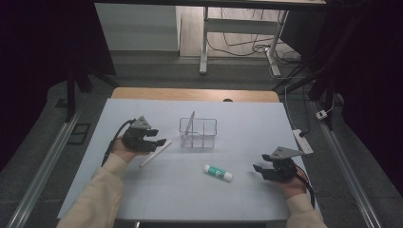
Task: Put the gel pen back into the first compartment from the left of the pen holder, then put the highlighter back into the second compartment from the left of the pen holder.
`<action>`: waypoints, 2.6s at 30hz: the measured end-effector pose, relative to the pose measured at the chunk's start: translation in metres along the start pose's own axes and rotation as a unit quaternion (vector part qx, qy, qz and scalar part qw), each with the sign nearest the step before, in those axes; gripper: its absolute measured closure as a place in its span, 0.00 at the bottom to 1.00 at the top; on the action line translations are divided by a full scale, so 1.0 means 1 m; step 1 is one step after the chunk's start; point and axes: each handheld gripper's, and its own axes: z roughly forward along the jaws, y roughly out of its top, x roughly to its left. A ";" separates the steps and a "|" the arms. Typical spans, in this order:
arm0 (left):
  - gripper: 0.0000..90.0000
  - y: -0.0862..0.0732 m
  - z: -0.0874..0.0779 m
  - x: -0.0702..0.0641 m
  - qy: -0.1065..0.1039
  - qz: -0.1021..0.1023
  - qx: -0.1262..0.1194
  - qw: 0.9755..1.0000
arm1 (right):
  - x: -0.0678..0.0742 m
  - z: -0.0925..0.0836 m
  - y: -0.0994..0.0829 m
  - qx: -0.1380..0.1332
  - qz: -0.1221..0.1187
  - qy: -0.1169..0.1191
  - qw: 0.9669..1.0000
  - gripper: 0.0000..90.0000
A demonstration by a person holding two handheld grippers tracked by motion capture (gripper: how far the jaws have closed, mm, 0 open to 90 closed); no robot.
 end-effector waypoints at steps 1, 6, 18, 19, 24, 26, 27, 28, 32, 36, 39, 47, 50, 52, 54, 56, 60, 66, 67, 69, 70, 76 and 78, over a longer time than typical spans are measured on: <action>0.49 0.001 0.000 0.000 0.000 0.000 0.003 1.000 | 0.000 0.000 0.000 0.000 0.000 0.001 1.000 0.45; 0.49 0.004 0.000 0.002 0.004 0.002 0.013 1.000 | 0.000 -0.001 0.000 0.000 0.000 0.000 1.000 0.45; 0.44 0.023 0.008 0.009 0.011 -0.001 0.044 0.999 | -0.001 -0.002 0.000 -0.003 0.003 -0.001 1.000 0.45; 0.44 0.023 0.008 0.009 0.011 -0.001 0.044 0.999 | -0.001 -0.002 0.000 -0.003 0.003 -0.001 1.000 0.45; 0.43 0.031 0.015 0.014 0.010 -0.005 0.065 0.998 | -0.001 -0.002 0.000 -0.003 0.002 -0.003 1.000 0.45; 0.42 0.032 0.018 0.015 0.009 -0.009 0.070 0.997 | -0.001 -0.002 0.000 -0.002 0.002 -0.002 1.000 0.45; 0.42 0.033 0.020 0.016 0.008 -0.009 0.075 0.997 | -0.001 -0.002 0.000 -0.001 0.001 -0.002 1.000 0.45; 0.42 0.034 0.021 0.017 0.007 -0.012 0.079 0.997 | -0.002 -0.002 0.000 -0.001 0.001 -0.002 1.000 0.45; 0.41 0.035 0.029 0.021 0.007 -0.021 0.095 0.995 | -0.001 -0.003 -0.001 -0.003 0.002 -0.002 1.000 0.45; 0.40 0.035 0.035 0.025 0.008 -0.031 0.106 0.994 | -0.002 -0.004 -0.002 -0.003 0.004 -0.003 1.000 0.45; 0.40 0.034 0.038 0.026 0.008 -0.036 0.109 0.993 | -0.002 -0.004 -0.003 -0.002 0.006 -0.004 1.000 0.45; 0.40 0.032 0.053 0.027 0.003 -0.039 0.130 0.991 | -0.002 -0.003 -0.003 0.002 0.003 -0.003 1.000 0.45; 0.40 0.030 0.058 0.025 0.002 -0.033 0.140 0.990 | -0.002 -0.003 -0.003 0.002 0.006 -0.004 1.000 0.45; 0.40 0.029 0.059 0.024 -0.001 -0.034 0.141 0.989 | -0.002 -0.003 -0.004 0.003 0.005 -0.004 1.000 0.45; 0.40 0.028 0.060 0.024 -0.001 -0.035 0.142 0.989 | -0.002 -0.003 -0.004 0.003 0.004 -0.003 1.000 0.45; 0.41 0.024 0.061 0.024 -0.003 -0.038 0.149 0.988 | -0.002 -0.003 -0.004 0.004 0.004 -0.003 1.000 0.45; 0.43 0.019 0.064 0.024 -0.005 -0.037 0.156 0.987 | -0.002 -0.003 -0.004 0.005 0.003 -0.002 1.000 0.45; 0.44 0.014 0.071 0.021 -0.010 -0.032 0.170 0.985 | -0.001 -0.002 -0.004 0.008 0.005 -0.004 1.000 0.45; 0.45 0.013 0.073 0.019 -0.008 -0.030 0.175 0.984 | -0.002 -0.001 -0.004 0.008 0.005 -0.004 1.000 0.45; 0.46 0.013 0.074 0.019 -0.007 -0.029 0.177 0.984 | -0.002 -0.001 -0.004 0.009 0.005 -0.004 1.000 0.45; 0.47 0.012 0.075 0.018 -0.006 -0.027 0.180 0.983 | -0.002 -0.001 -0.004 0.010 0.005 -0.004 1.000 0.45; 0.53 0.011 0.077 0.017 0.001 -0.023 0.184 0.983 | -0.002 -0.001 -0.004 0.009 0.005 -0.004 1.000 0.45; 0.55 0.012 0.076 0.015 0.004 -0.016 0.186 0.982 | -0.002 -0.001 -0.005 0.010 0.005 -0.004 1.000 0.45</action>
